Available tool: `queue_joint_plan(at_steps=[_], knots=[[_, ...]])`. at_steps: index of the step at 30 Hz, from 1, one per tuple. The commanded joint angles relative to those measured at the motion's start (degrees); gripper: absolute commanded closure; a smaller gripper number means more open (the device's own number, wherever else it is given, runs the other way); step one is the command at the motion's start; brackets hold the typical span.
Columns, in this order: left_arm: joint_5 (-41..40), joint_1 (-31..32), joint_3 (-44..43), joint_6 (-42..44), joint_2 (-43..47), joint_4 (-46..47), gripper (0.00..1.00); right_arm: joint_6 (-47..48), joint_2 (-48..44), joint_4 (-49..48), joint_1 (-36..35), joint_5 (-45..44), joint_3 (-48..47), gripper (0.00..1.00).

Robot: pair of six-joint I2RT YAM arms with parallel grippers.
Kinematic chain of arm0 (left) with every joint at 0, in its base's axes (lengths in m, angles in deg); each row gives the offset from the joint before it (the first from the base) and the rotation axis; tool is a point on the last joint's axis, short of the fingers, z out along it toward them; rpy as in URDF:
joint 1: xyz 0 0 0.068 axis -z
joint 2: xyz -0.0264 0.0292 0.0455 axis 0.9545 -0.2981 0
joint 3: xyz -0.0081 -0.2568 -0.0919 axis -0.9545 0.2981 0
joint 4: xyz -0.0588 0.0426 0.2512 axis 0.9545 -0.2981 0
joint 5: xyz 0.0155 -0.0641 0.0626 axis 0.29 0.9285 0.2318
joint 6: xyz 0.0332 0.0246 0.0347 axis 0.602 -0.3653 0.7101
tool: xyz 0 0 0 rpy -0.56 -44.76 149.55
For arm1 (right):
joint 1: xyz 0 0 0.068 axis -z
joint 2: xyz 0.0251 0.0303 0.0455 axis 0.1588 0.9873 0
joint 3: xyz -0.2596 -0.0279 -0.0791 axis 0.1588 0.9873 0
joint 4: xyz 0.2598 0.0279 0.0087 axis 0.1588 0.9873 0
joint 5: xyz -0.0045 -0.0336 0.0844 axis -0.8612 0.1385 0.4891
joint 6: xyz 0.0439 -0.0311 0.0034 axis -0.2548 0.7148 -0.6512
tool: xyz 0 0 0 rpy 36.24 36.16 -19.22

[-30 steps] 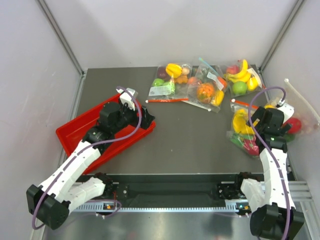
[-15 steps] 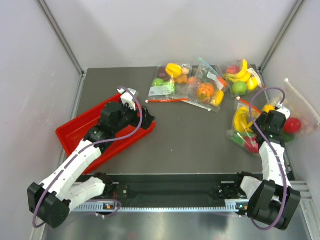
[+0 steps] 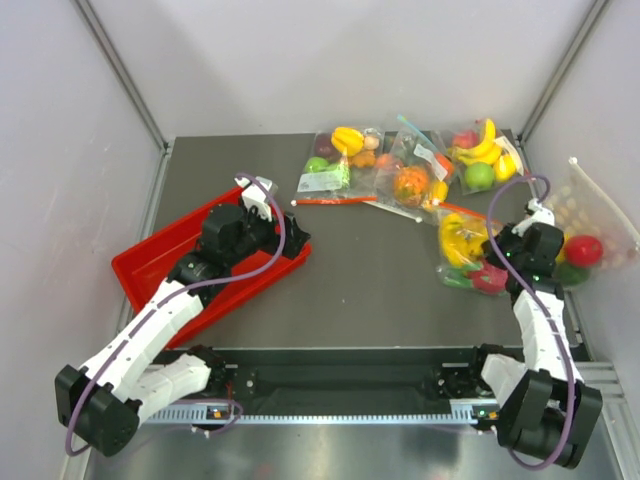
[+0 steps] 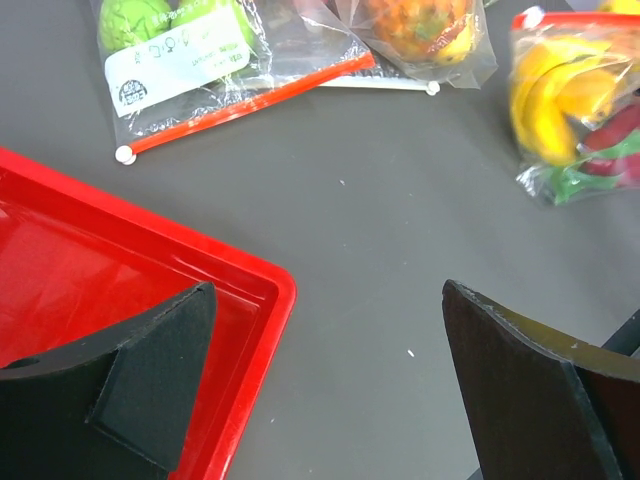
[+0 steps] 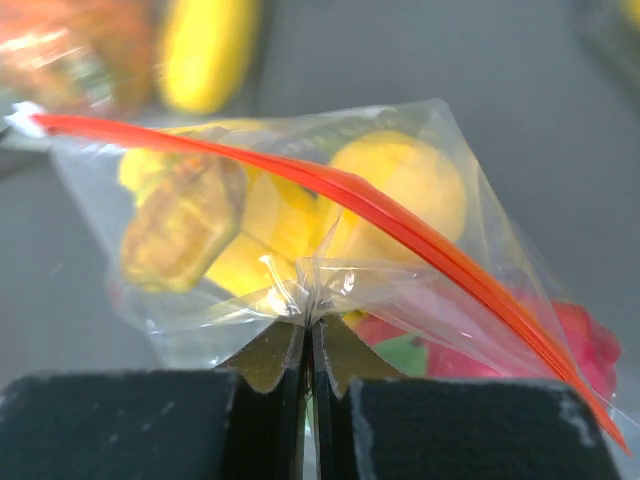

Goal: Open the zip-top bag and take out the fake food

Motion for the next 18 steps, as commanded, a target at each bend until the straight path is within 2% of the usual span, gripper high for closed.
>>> queue_joint_plan(at_steps=[1,5,10,18], knots=[[0.92,0.53,-0.66,0.63,-0.06,4.83,0.01,1.57,-4.14,1.41,-6.85,10.23,-3.15,1.0],[2.41,1.06,-1.71,0.98,-0.76,6.5,0.01,4.29,-4.59,6.07,-14.07,13.66,-7.72,1.0],[5.05,3.69,-2.41,2.03,-2.52,9.49,0.01,5.18,-3.09,5.56,-25.05,15.34,-8.43,1.0],[6.71,9.59,-6.63,8.09,-10.51,14.41,0.02,5.44,2.0,0.9,-33.06,16.04,-6.76,1.0]])
